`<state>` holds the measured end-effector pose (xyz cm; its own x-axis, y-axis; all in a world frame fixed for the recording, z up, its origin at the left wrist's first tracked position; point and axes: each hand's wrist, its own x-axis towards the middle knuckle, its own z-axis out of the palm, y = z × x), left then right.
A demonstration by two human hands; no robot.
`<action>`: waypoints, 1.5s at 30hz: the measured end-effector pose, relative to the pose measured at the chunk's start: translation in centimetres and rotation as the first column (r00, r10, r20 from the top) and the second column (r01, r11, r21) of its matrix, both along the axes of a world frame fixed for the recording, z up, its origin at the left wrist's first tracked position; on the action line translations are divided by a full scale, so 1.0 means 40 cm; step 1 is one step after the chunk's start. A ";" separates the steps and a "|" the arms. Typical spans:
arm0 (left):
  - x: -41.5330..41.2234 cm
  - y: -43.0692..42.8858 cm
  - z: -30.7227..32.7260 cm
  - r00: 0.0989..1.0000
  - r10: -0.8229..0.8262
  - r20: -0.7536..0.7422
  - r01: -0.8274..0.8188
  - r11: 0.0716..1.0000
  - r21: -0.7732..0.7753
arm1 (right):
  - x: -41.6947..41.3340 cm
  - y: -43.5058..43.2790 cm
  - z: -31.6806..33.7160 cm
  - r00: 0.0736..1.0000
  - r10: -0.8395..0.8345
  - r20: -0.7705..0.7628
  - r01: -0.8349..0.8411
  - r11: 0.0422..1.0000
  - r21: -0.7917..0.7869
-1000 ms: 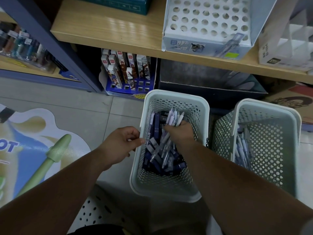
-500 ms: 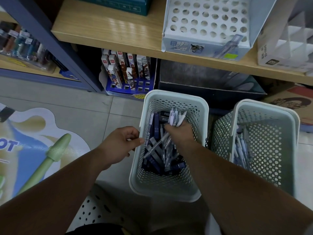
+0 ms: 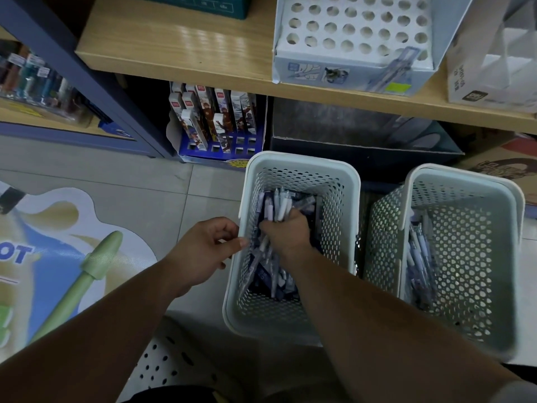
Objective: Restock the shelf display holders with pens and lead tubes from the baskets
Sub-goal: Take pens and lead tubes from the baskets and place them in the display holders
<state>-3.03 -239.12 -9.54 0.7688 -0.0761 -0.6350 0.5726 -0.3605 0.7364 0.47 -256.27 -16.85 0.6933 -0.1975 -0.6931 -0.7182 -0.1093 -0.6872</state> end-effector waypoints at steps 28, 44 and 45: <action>-0.002 -0.032 0.037 0.970 -0.091 0.224 -0.003 0.922 0.388 | -0.005 -0.144 0.157 0.992 0.066 0.110 -0.065 0.998 -0.015; 0.012 -0.334 -0.029 0.985 -0.031 -0.169 0.100 0.904 0.416 | -0.058 -0.517 0.330 0.955 -0.031 0.294 0.022 0.999 0.032; 0.012 -0.334 -0.051 0.981 -0.006 -0.196 0.091 0.899 0.428 | -0.068 -0.540 0.320 0.957 -0.056 0.283 0.045 0.998 0.047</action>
